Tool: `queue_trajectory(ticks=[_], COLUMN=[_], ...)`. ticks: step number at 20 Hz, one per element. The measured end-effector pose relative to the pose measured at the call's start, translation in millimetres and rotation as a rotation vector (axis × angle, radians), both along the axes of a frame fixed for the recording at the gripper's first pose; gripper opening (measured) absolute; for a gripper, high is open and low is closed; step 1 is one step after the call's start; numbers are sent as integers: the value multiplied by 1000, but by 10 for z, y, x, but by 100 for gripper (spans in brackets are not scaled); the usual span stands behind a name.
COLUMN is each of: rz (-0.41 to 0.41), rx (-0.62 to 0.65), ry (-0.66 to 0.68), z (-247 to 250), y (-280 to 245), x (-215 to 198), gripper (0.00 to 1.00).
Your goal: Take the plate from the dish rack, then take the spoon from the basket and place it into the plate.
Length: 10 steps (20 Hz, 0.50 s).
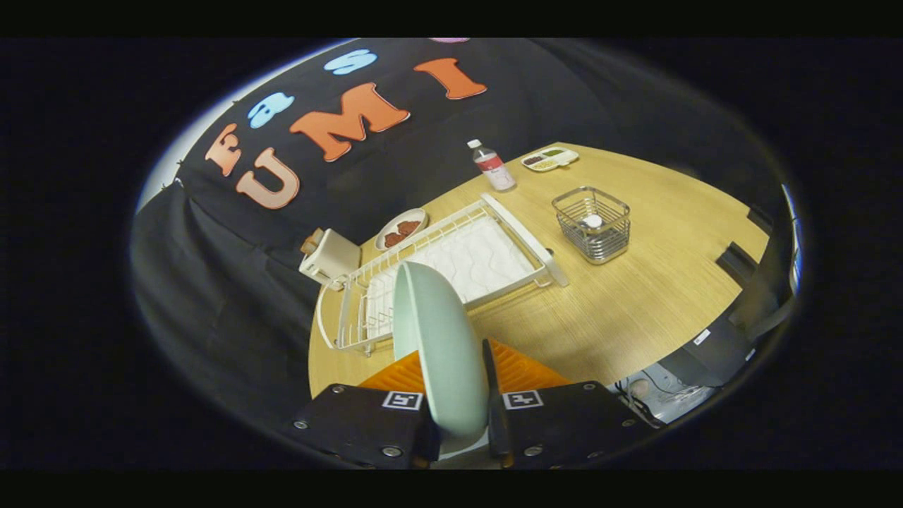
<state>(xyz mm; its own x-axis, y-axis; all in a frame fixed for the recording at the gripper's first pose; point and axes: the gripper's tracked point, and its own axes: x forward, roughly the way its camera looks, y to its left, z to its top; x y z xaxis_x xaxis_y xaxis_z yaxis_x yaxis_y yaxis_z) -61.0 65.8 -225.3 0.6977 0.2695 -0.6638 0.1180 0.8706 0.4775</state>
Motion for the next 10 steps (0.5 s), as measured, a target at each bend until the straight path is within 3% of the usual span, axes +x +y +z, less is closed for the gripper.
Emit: queue_trajectory(ticks=[10], rz=[-28], rx=[134], ry=[99], z=[-642], y=[47], x=[-171], gripper=[27])
